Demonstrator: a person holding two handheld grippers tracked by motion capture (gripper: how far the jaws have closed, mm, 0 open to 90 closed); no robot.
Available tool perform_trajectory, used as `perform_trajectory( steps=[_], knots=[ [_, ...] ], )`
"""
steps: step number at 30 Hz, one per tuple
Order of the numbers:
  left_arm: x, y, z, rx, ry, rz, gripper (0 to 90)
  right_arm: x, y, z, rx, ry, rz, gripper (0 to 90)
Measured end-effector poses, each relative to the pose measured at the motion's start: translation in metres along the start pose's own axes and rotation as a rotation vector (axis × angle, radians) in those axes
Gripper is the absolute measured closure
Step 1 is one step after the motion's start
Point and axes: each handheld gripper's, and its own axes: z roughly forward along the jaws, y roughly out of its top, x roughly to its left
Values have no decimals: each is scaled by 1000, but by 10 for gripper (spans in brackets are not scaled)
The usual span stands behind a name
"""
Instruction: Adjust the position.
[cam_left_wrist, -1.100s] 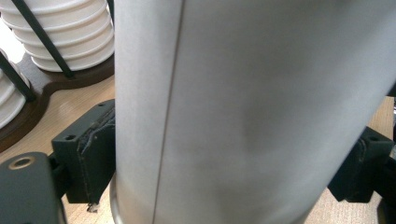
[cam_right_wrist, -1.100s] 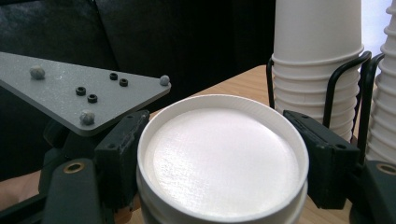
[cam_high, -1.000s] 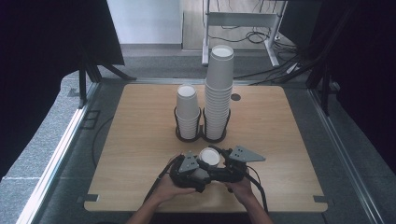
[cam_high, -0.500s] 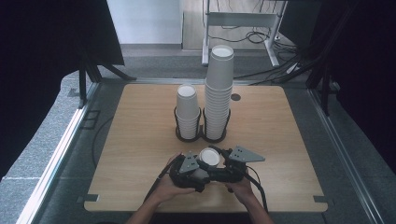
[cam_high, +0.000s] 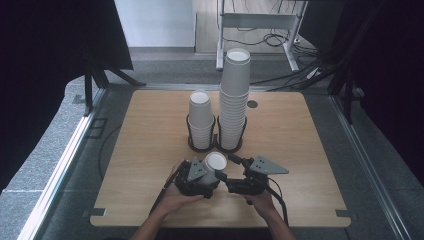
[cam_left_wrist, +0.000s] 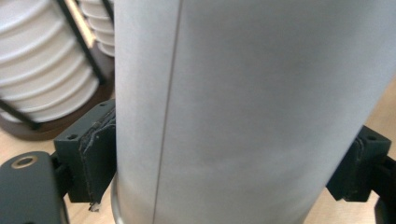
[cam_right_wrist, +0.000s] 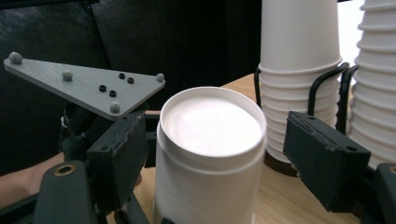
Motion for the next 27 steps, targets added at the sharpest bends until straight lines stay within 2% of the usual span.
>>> perform_trajectory(
  steps=[3,9,18,27],
  knots=[
    [2,-1,-1,5,32,13,121,-1,0,-1,8,-16,-16,218],
    [4,-4,0,27,80,41,121,-3,-1,-1,66,-34,-56,216],
    [1,-3,-3,23,168,108,122,-6,-4,2,120,-44,-61,216],
    [1,-4,-4,30,189,121,122,-9,-6,2,140,-46,-56,216]
  ],
)
